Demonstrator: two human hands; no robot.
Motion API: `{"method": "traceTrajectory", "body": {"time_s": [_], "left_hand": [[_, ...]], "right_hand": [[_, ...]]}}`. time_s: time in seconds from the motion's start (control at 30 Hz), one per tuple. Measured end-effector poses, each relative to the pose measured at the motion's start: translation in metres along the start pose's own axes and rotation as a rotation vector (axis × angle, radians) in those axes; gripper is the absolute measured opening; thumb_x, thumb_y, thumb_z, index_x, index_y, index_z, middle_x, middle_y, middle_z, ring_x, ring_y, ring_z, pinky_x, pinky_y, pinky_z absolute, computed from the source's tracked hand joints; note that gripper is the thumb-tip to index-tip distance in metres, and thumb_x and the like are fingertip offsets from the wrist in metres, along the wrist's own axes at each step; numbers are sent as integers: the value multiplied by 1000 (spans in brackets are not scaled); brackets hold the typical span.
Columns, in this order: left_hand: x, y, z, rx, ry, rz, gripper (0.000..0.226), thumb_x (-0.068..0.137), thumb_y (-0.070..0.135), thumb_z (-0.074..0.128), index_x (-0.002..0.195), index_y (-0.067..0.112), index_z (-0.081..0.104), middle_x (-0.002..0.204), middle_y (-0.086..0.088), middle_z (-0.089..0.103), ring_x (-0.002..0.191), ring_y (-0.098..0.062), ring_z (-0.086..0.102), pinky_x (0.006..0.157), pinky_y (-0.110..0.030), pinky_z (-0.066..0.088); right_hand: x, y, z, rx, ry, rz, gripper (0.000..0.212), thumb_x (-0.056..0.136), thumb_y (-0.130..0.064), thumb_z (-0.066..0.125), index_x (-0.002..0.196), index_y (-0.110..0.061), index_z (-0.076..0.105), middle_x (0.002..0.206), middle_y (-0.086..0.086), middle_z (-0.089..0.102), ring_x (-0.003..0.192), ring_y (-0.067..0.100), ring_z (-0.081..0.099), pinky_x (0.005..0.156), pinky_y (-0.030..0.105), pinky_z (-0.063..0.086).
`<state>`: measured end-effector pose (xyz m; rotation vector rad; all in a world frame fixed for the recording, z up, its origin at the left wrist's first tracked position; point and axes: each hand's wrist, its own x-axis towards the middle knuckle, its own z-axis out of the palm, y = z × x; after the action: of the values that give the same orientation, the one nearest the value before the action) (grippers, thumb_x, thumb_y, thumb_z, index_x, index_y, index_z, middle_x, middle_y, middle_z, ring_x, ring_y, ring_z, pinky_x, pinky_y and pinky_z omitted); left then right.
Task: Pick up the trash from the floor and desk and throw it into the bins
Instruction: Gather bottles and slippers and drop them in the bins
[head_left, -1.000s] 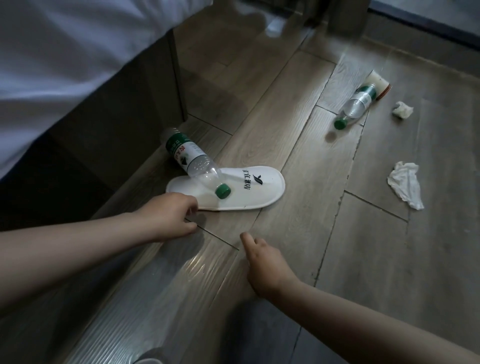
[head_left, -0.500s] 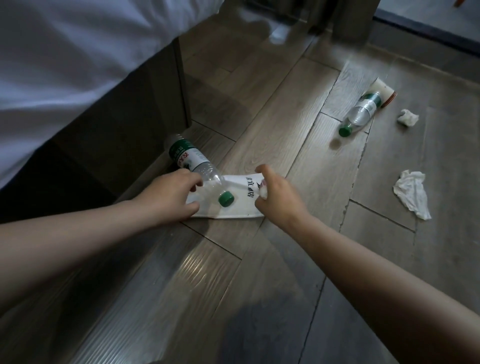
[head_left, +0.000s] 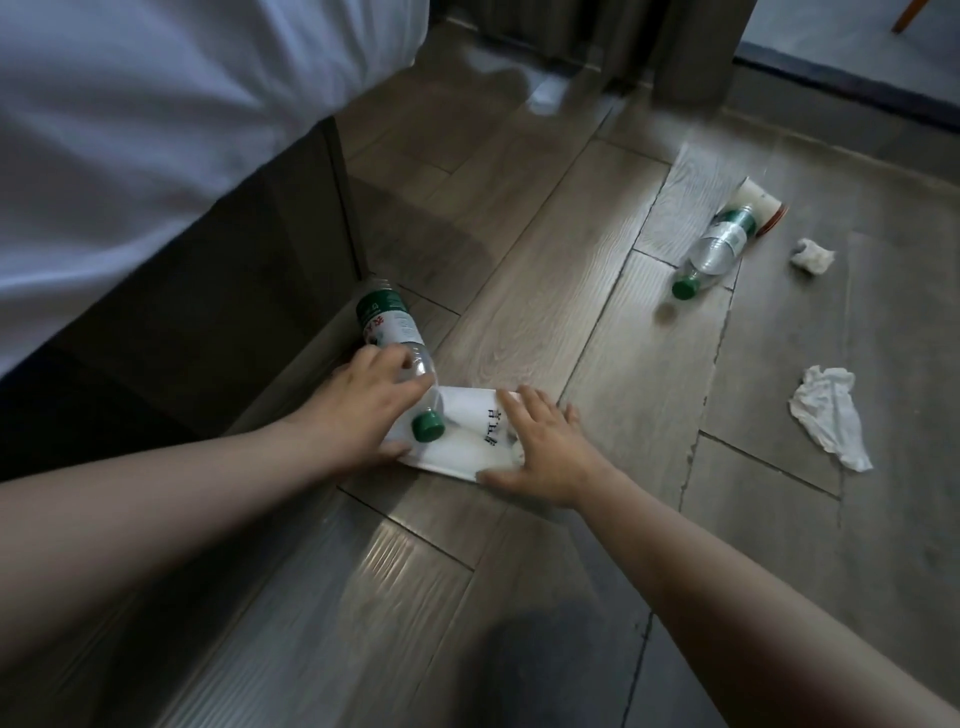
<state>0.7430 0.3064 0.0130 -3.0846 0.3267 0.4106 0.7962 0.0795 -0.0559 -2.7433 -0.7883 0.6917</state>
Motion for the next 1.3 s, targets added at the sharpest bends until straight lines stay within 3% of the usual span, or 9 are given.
{"method": "traceTrajectory", "body": {"time_s": [0.1, 0.23, 0.4, 0.5, 0.63, 0.8, 0.97, 1.17, 1.3], "left_hand": [[12, 0, -4, 55, 6, 22, 70, 85, 40, 64, 145, 28, 29, 144, -6, 19, 127, -25, 28, 103, -35, 40], [25, 0, 1, 166, -48, 48, 66, 84, 38, 65, 141, 25, 34, 152, -7, 12, 135, -31, 21, 103, -40, 42], [31, 1, 15, 186, -154, -40, 53, 92, 41, 54, 138, 18, 39, 160, -7, -5, 144, -45, -2, 117, -49, 18], [32, 1, 13, 106, -81, -86, 45, 94, 38, 51, 132, 15, 48, 159, -7, 4, 144, -38, 11, 118, -42, 8], [35, -3, 15, -65, 38, -179, 42, 85, 34, 66, 119, 12, 57, 146, -4, 27, 128, -35, 34, 107, -40, 35], [42, -3, 15, -277, 105, -359, 37, 76, 24, 78, 104, 11, 57, 137, -9, 23, 110, -32, 48, 97, -40, 45], [45, -10, 23, -464, 198, -452, 31, 71, 2, 72, 92, 11, 51, 119, -8, 30, 93, -26, 50, 77, -29, 43], [38, -3, 20, -686, 339, -488, 36, 65, 1, 72, 96, 10, 56, 110, -6, 34, 87, -21, 47, 78, -21, 37], [25, 18, 2, -769, 372, -503, 32, 62, 3, 76, 88, 14, 61, 105, -7, 48, 86, -20, 52, 68, -22, 38]], "right_hand": [[0, -1, 3, -18, -8, 3, 124, 64, -74, 66, 153, -27, -6, 162, 8, -7, 149, 26, -10, 120, 51, -6], [1, -3, 5, -23, 36, 3, 123, 65, -69, 70, 154, -25, -3, 161, 12, -1, 148, 30, -5, 121, 48, -2], [-6, -6, 4, -36, 92, -11, 113, 69, -67, 67, 153, -21, 7, 156, 14, 11, 144, 33, 7, 121, 44, 6], [-9, -8, 6, -20, 108, 2, 110, 69, -66, 67, 153, -21, 11, 155, 13, 12, 143, 33, 8, 120, 44, 8], [-11, -8, 7, -7, 92, 20, 110, 70, -65, 66, 153, -22, 9, 155, 12, 10, 144, 32, 6, 119, 45, 9], [-15, -9, 6, 17, 96, 24, 110, 70, -65, 67, 153, -23, 9, 155, 12, 11, 145, 31, 5, 119, 44, 7], [-16, -8, 6, 34, 94, 24, 109, 70, -63, 68, 153, -24, 10, 156, 10, 9, 145, 30, 5, 118, 41, 5], [-19, 2, 5, 34, 96, 30, 107, 67, -65, 67, 151, -23, 16, 153, 12, 18, 142, 30, 13, 118, 41, 13], [-46, 29, -11, 70, 49, 129, 108, 66, -69, 65, 152, -25, 16, 149, 8, 23, 138, 27, 18, 116, 40, 21]]}}
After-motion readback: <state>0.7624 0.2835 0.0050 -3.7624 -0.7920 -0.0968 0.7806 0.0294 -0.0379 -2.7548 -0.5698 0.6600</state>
